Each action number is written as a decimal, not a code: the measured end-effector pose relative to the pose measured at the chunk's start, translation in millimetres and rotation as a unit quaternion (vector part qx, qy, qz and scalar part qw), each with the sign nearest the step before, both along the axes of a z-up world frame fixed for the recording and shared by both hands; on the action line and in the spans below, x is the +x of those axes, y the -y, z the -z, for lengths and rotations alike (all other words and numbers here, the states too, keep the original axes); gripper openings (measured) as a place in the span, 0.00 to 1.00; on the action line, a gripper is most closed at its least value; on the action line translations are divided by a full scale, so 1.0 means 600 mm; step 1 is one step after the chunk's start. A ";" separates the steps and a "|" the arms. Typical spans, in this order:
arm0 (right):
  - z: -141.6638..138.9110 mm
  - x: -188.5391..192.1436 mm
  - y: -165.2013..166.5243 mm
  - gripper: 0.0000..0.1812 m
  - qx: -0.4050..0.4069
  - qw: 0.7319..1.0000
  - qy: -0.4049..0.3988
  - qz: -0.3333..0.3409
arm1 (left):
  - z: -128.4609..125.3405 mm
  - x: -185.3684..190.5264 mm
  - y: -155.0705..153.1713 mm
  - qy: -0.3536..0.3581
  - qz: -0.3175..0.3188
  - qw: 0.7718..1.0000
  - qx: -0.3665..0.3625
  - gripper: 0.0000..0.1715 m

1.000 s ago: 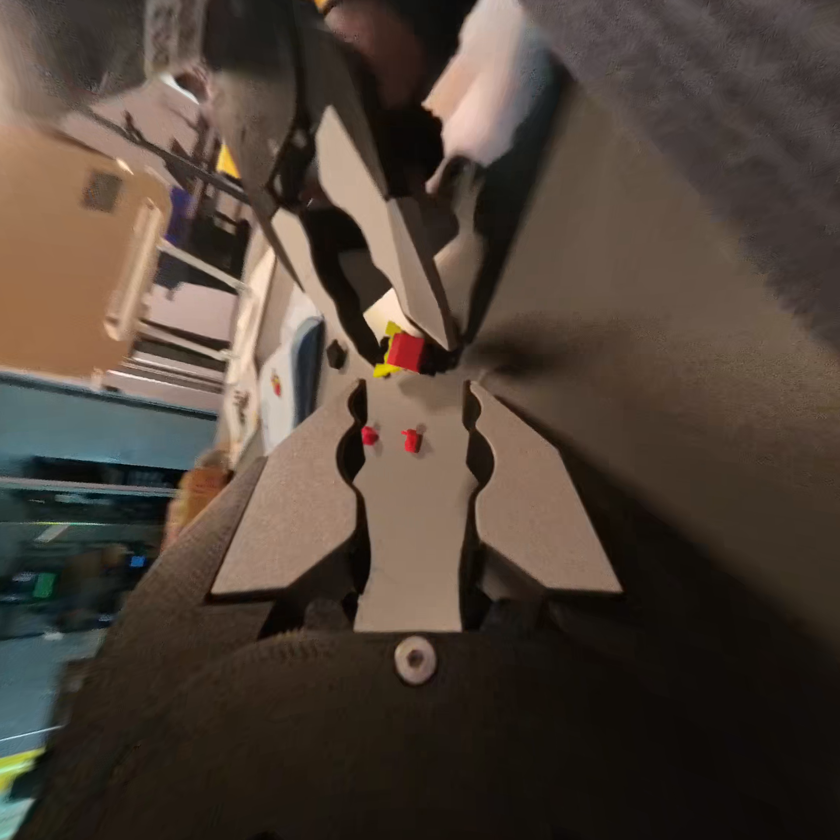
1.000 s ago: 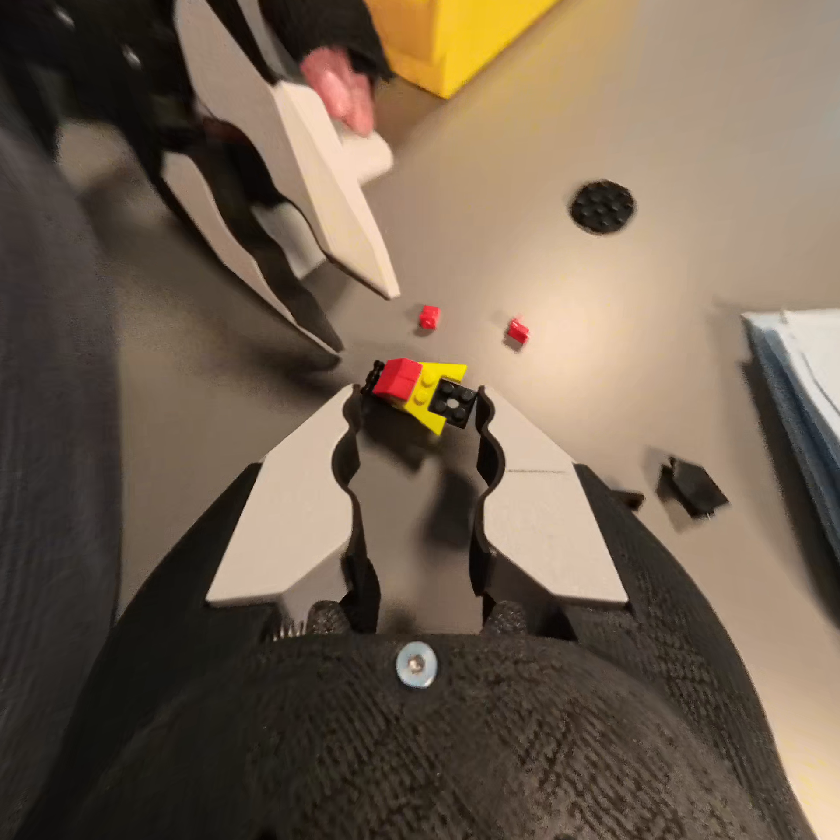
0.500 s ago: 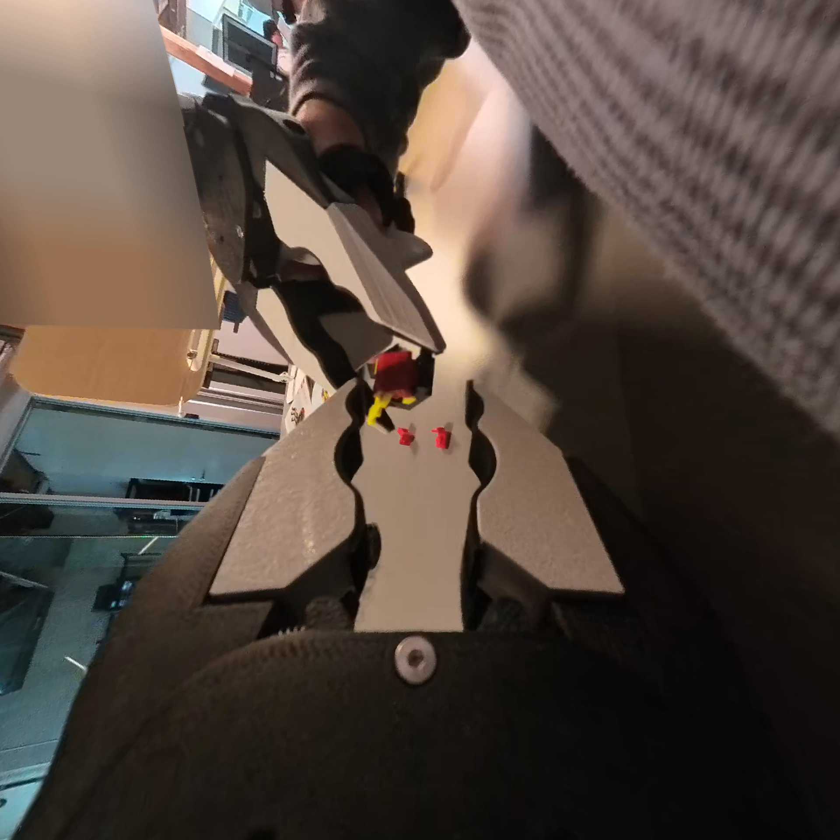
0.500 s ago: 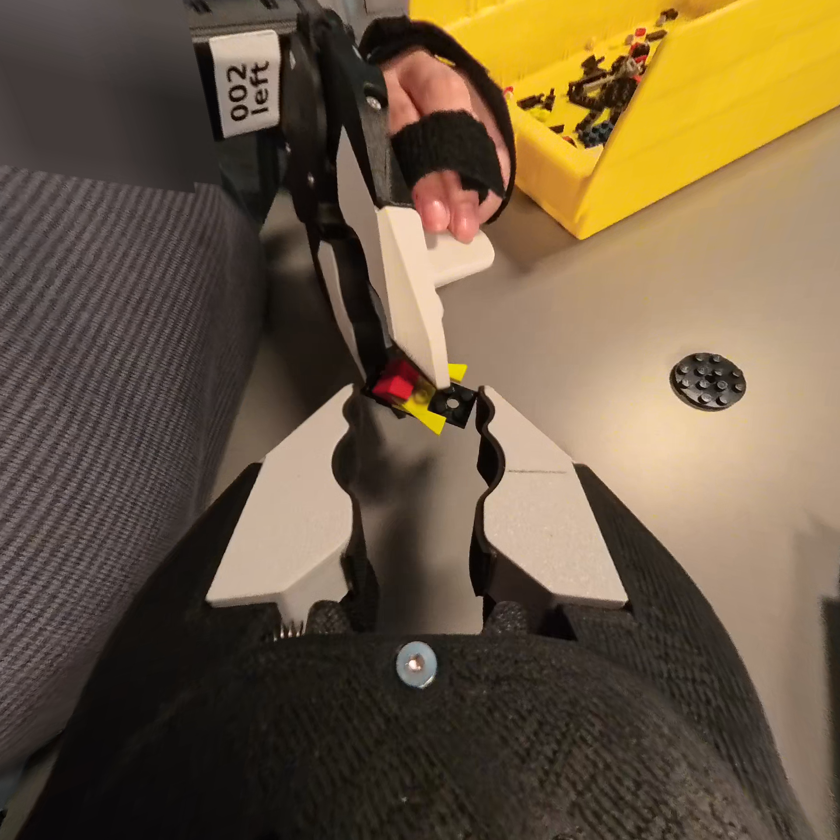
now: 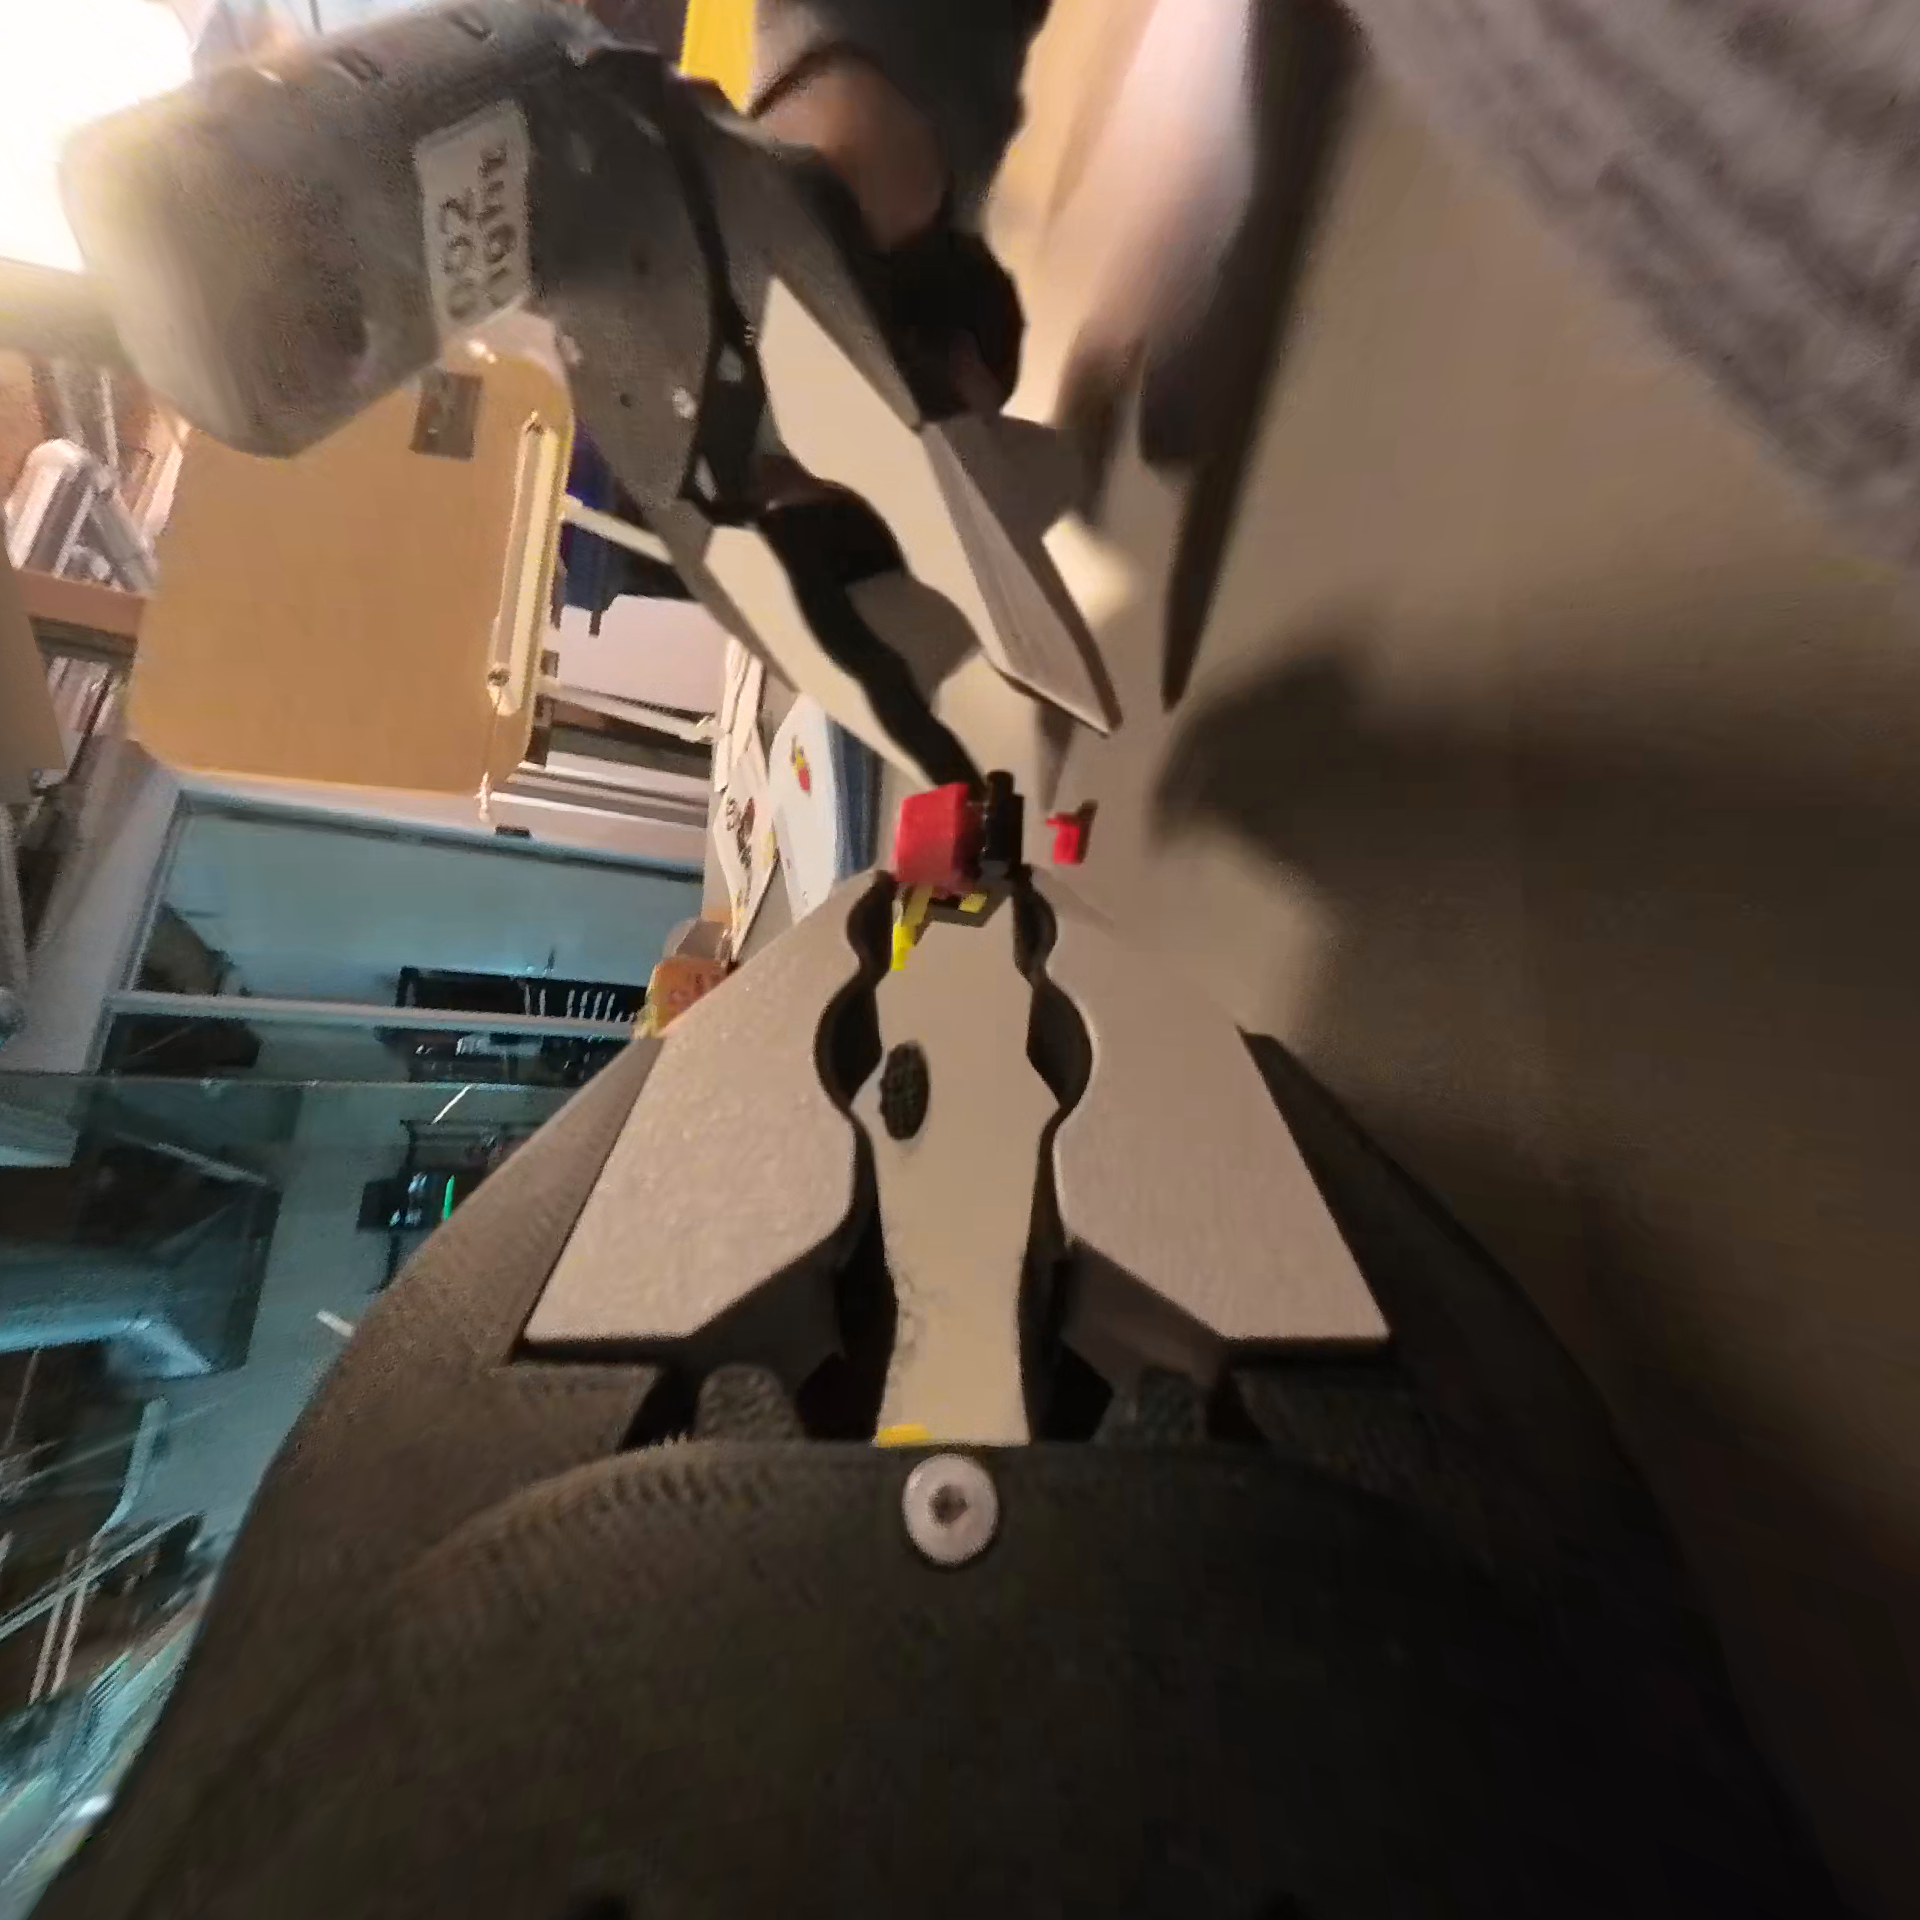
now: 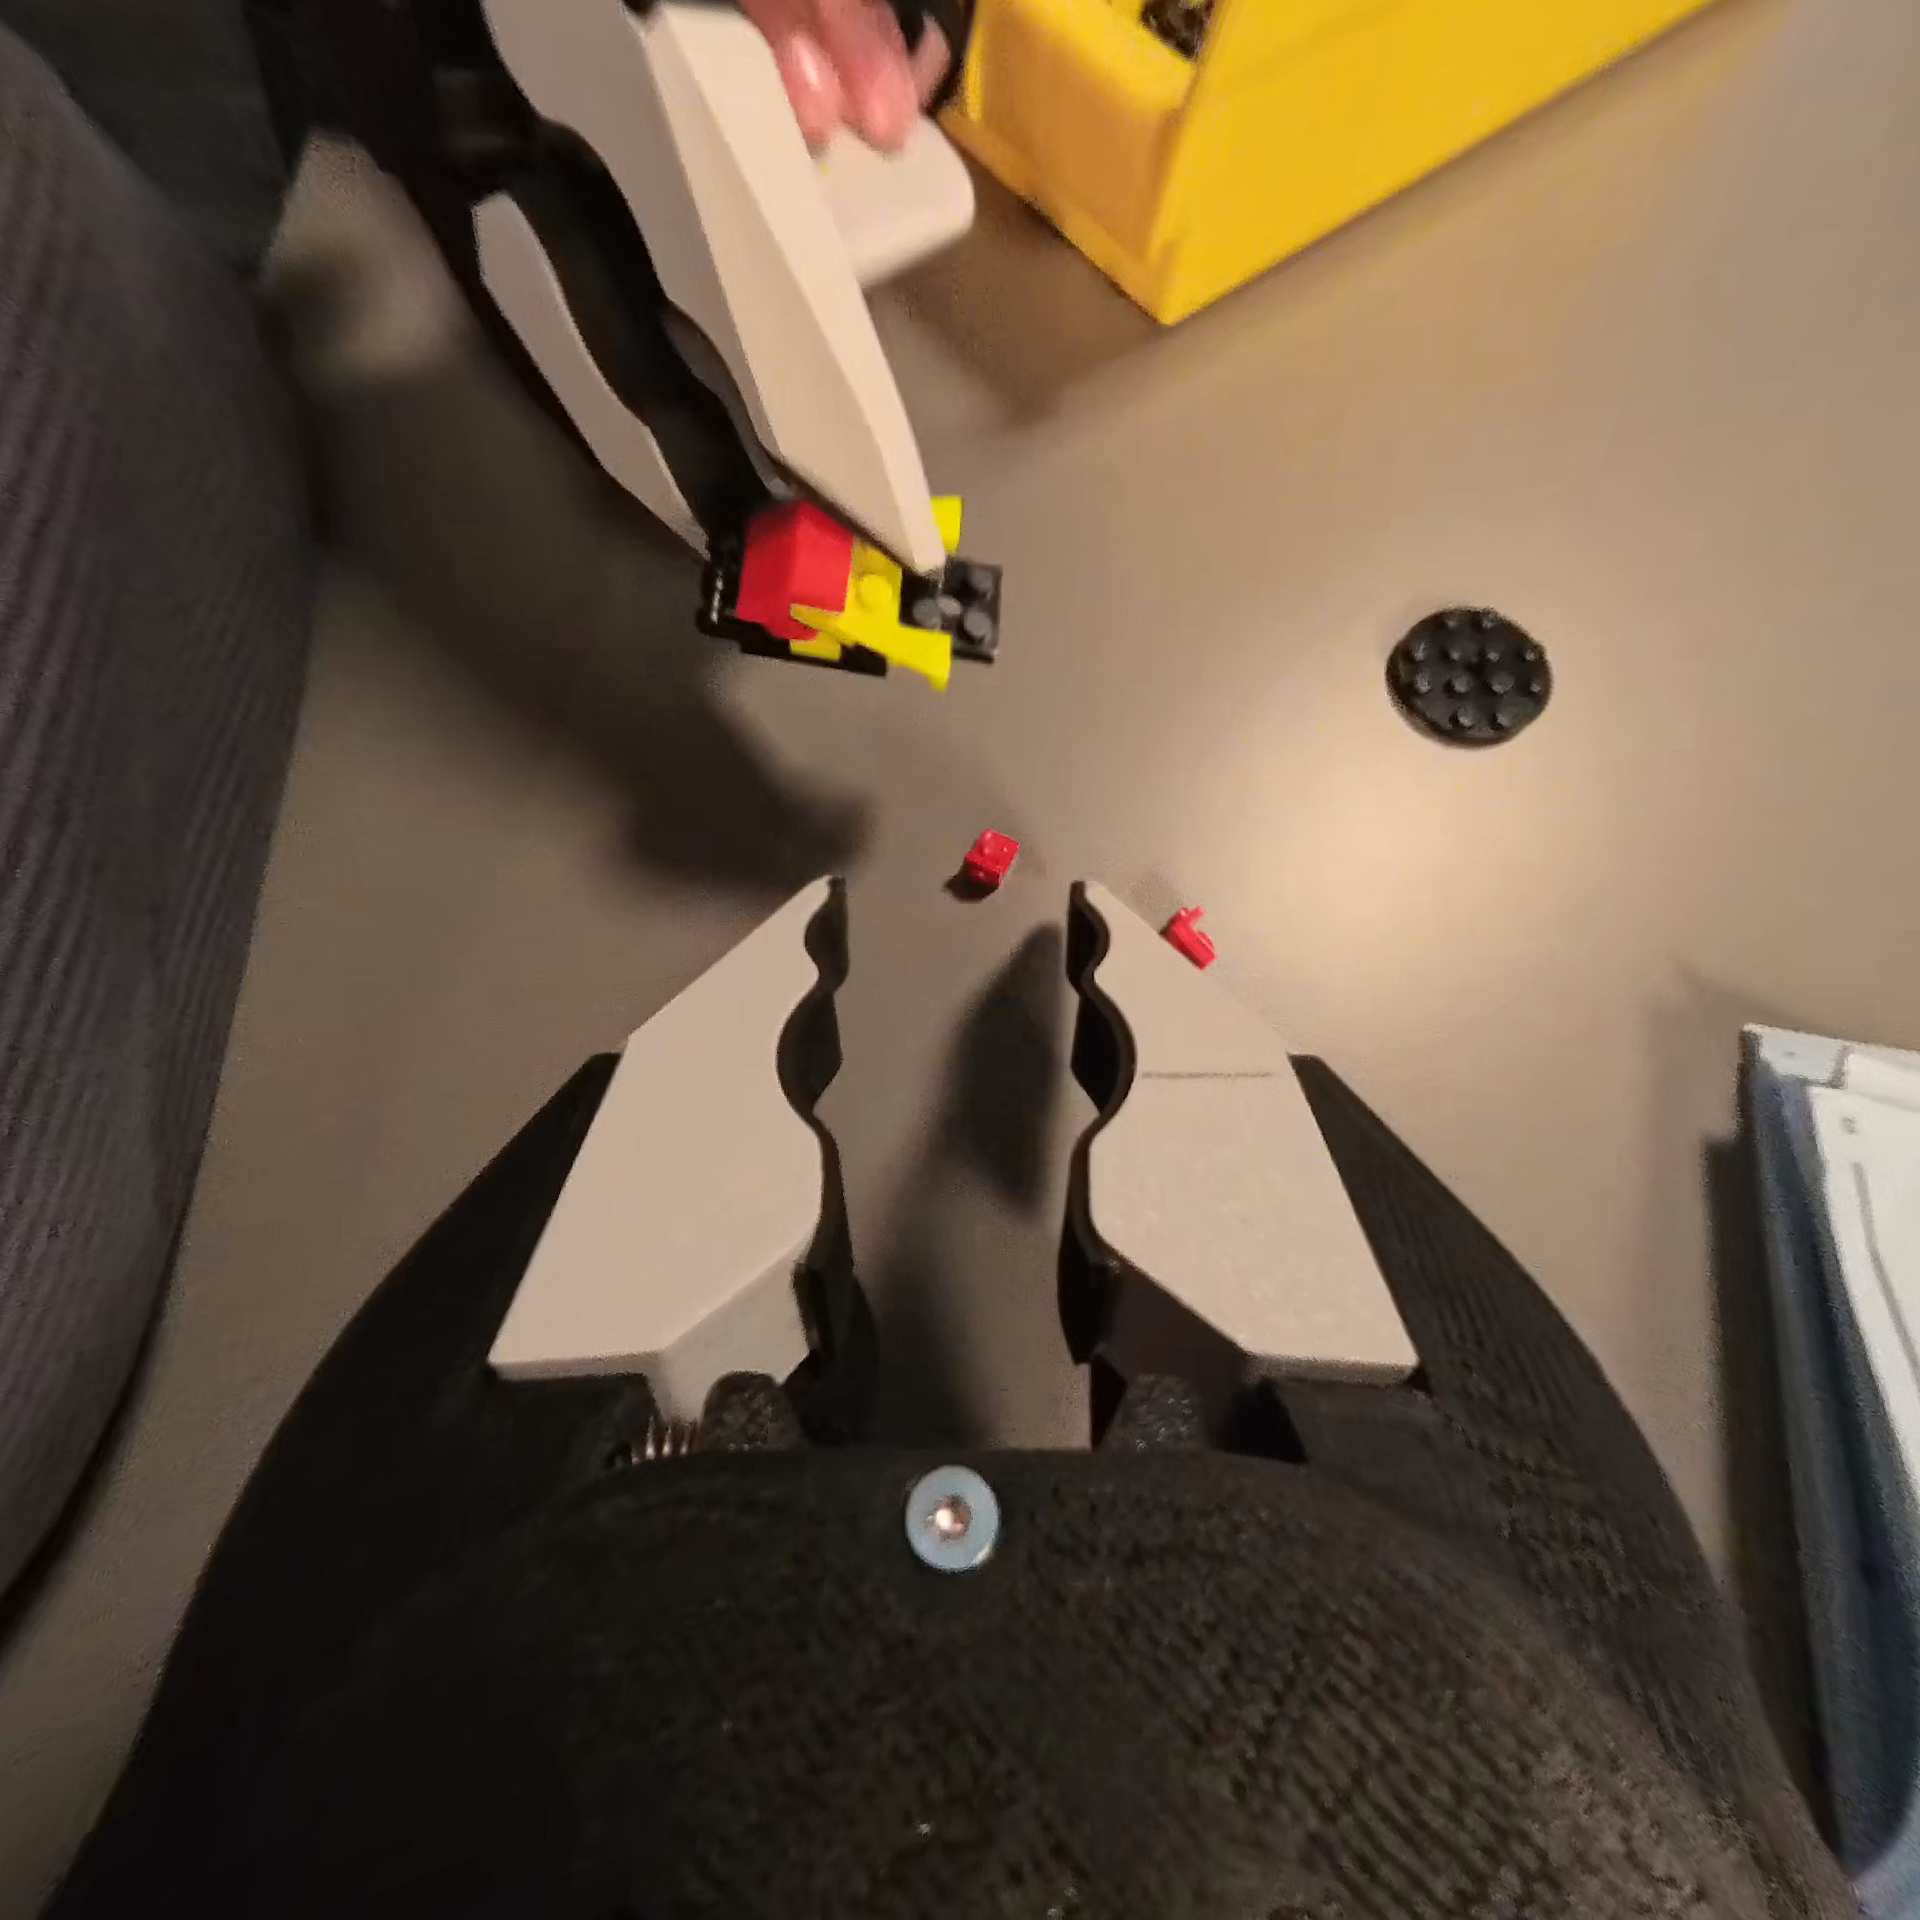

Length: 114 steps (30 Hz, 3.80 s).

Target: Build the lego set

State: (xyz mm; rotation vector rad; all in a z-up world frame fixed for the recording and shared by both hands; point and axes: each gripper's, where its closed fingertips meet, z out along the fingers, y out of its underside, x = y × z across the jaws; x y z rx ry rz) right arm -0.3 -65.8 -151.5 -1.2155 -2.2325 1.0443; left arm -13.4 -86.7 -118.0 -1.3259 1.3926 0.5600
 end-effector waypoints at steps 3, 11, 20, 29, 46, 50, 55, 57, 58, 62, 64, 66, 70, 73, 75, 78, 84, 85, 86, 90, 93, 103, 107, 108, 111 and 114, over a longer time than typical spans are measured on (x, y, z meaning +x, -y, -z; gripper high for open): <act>0.007 -0.010 -0.001 0.16 -0.009 0.999 0.002 0.034 | -0.004 -0.012 -0.003 -0.005 -0.020 1.000 0.008 0.13; 0.006 -0.020 0.001 0.10 0.000 0.996 -0.018 0.082 | 0.003 -0.019 -0.003 -0.006 -0.028 1.000 -0.001 0.13; 0.006 -0.013 0.003 0.03 0.031 0.996 -0.032 0.077 | 0.001 -0.019 -0.005 0.003 -0.030 1.000 0.002 0.13; -0.019 0.008 -0.040 0.03 -0.007 0.993 -0.054 0.106 | 0.000 -0.009 -0.055 0.025 -0.060 0.998 0.026 0.13; 0.009 0.050 -0.047 0.03 0.016 0.997 0.018 0.075 | 0.047 -0.003 -0.055 -0.018 -0.060 0.997 -0.044 0.13; 0.002 0.043 -0.046 0.03 0.020 0.997 -0.002 0.077 | 0.040 -0.005 -0.057 -0.017 -0.062 0.997 -0.029 0.14; -0.045 0.023 -0.044 0.03 -0.015 0.996 -0.058 0.071 | 0.009 -0.002 -0.061 -0.002 -0.057 0.998 0.027 0.14; -0.069 0.017 -0.045 0.03 -0.036 0.995 -0.070 0.062 | -0.006 -0.001 -0.059 0.002 -0.052 0.997 0.053 0.14; -0.082 0.012 -0.045 0.03 -0.044 0.995 -0.074 0.054 | -0.010 0.000 -0.058 0.001 -0.049 0.997 0.060 0.13; -0.117 -0.010 -0.039 0.03 -0.047 0.997 -0.065 0.006 | -0.020 0.006 -0.053 -0.003 -0.036 0.996 0.082 0.13; -0.122 -0.019 -0.033 0.03 -0.041 0.998 -0.045 -0.019 | -0.029 0.007 -0.050 -0.005 -0.033 0.994 0.100 0.13; -0.123 -0.023 -0.028 0.03 -0.037 0.998 -0.021 -0.040 | -0.038 0.006 -0.046 -0.007 -0.031 0.992 0.119 0.13; -0.132 -0.025 -0.017 0.03 -0.053 0.996 0.010 -0.064 | -0.045 0.008 -0.039 -0.010 -0.025 0.991 0.134 0.13; -0.134 -0.026 -0.011 0.03 -0.055 0.995 0.029 -0.073 | -0.049 0.012 -0.034 -0.010 -0.019 0.990 0.141 0.13; -0.132 -0.025 -0.008 0.03 -0.049 0.995 0.043 -0.077 | -0.052 0.012 -0.032 -0.011 -0.017 0.989 0.147 0.13; -0.130 -0.025 -0.006 0.03 -0.033 0.995 0.052 -0.080 | -0.055 0.012 -0.029 -0.012 -0.016 0.988 0.153 0.13; -0.131 -0.025 -0.003 0.03 -0.019 0.995 0.058 -0.083 | -0.057 0.012 -0.024 -0.014 -0.013 0.987 0.158 0.13; -0.131 -0.025 -0.002 0.04 -0.018 0.995 0.059 -0.084 | -0.057 0.012 -0.024 -0.015 -0.013 0.987 0.159 0.13; -0.131 -0.024 -0.001 0.04 -0.017 0.994 0.060 -0.085 | -0.057 0.012 -0.024 -0.015 -0.012 0.987 0.159 0.13; -0.131 -0.023 0.002 0.04 -0.016 0.994 0.064 -0.089 | -0.057 0.013 -0.023 -0.015 -0.012 0.987 0.160 0.13; -0.132 -0.023 0.003 0.04 -0.016 0.994 0.065 -0.087 | -0.057 0.012 -0.022 -0.015 -0.012 0.987 0.161 0.13; -0.147 -0.022 0.001 0.14 -0.004 0.997 0.011 -0.082 | -0.058 0.010 -0.020 -0.014 -0.015 0.986 0.164 0.13; -0.145 -0.011 -0.012 0.19 0.047 0.996 -0.034 -0.073 | -0.057 0.005 -0.022 -0.014 -0.022 0.987 0.161 0.13; -0.140 -0.008 -0.019 0.19 0.059 0.996 -0.036 -0.061 | -0.056 0.002 -0.023 -0.015 -0.025 0.987 0.158 0.13; -0.111 0.011 -0.027 0.18 0.058 0.998 -0.019 -0.034 | -0.043 -0.009 -0.024 -0.026 -0.032 0.990 0.137 0.13; -0.073 0.034 -0.026 0.17 0.036 0.999 0.008 -0.016 | -0.025 -0.013 -0.026 -0.033 -0.033 0.993 0.106 0.13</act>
